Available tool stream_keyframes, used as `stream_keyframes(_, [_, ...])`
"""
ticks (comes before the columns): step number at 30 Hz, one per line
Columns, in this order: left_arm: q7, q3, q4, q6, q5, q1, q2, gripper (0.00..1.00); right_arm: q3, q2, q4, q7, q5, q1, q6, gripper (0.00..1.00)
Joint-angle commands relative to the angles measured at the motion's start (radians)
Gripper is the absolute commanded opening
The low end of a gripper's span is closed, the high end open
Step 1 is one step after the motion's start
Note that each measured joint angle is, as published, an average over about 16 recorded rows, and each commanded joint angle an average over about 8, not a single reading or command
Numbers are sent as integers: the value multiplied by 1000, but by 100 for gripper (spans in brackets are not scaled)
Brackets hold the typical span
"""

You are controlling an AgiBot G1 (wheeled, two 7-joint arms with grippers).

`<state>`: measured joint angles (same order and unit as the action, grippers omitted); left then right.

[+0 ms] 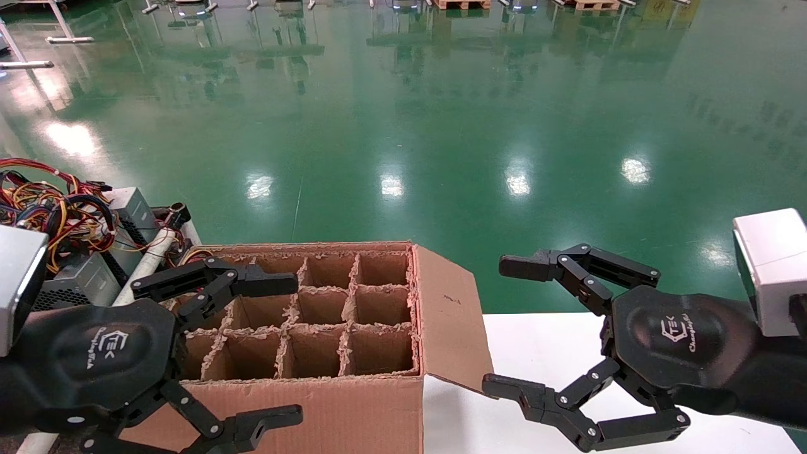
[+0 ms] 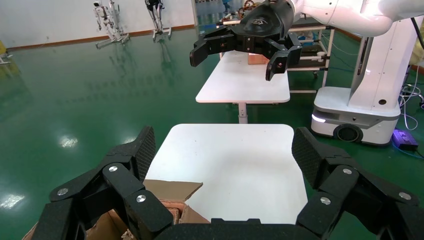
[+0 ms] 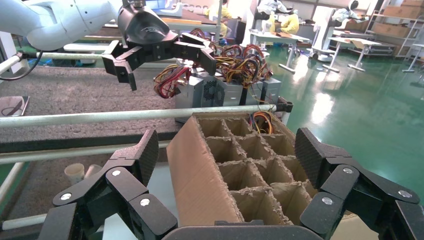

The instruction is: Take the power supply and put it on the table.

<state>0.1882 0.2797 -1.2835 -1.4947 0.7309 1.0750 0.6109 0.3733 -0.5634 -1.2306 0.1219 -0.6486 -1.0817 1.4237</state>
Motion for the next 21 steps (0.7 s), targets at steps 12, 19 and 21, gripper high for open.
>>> stream_keyframes(12, [0,0,0,0,0,0,0,100,0,0,0,0,0,0,0,0])
stream_keyframes(19, [0,0,0,0,0,0,0,100,0,0,0,0,0,0,0,0])
stream_keyframes(21, [1,0,0,0,1,1,0,100,0,0,0,0,0,0,0,0])
